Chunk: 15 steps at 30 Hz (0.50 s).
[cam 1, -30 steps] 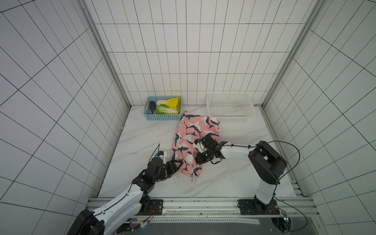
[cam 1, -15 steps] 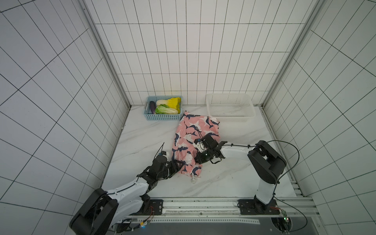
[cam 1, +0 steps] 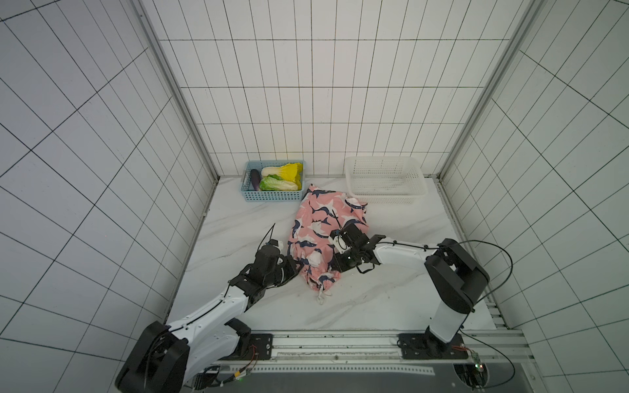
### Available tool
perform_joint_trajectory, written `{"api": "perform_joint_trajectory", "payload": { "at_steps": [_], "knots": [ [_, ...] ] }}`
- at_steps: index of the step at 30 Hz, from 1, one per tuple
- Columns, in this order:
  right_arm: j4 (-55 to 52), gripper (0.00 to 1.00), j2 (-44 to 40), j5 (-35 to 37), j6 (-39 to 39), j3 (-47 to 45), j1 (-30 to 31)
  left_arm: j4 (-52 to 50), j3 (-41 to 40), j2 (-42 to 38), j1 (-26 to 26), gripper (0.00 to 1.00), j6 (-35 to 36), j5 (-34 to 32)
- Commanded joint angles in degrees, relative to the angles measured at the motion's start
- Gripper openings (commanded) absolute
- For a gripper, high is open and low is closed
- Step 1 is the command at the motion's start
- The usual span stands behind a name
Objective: Roll up the shorts
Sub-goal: Roll the shorts at the center of the board.
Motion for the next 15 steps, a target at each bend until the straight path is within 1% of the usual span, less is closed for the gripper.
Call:
{"api": "perform_joint_trajectory", "payload": {
  "at_steps": [1, 4, 5, 7, 8, 9, 10, 15],
  "knots": [
    [-6.69, 0.37, -7.71, 9.53, -2.50, -1.54, -0.07, -8.91, 5.20, 3.77, 2.02, 0.00, 4.87, 3.51],
    [-8.15, 0.44, -14.22, 13.62, -4.45, -3.45, 2.48, -12.79, 10.00, 8.32, 2.45, 0.00, 6.32, 6.29],
    [-8.24, 0.48, -15.86, 14.44, -5.30, -4.09, 3.71, -12.81, 10.69, 8.87, 2.60, 0.00, 6.30, 6.73],
    [-8.05, 0.52, -18.35, 16.47, -7.08, -5.20, 6.82, -13.91, 12.43, 9.49, 2.97, 0.00, 6.16, 7.10],
    [-7.71, 0.55, -18.97, 17.61, -7.56, -5.52, 8.36, -14.23, 13.00, 9.74, 3.37, 0.00, 6.21, 7.54],
    [-6.62, 0.64, -19.37, 18.75, -8.35, -6.14, 10.08, -15.00, 13.89, 10.17, 3.73, 0.00, 6.41, 8.06],
    [-5.15, 0.71, -19.45, 19.37, -9.18, -6.68, 11.67, -15.42, 14.63, 10.53, 4.14, 0.00, 6.51, 8.81],
    [-0.69, 0.73, -16.22, 21.68, -13.22, -6.01, 18.67, -17.37, 17.56, 13.64, 5.12, 0.00, 6.02, 10.91]
  ]
}}
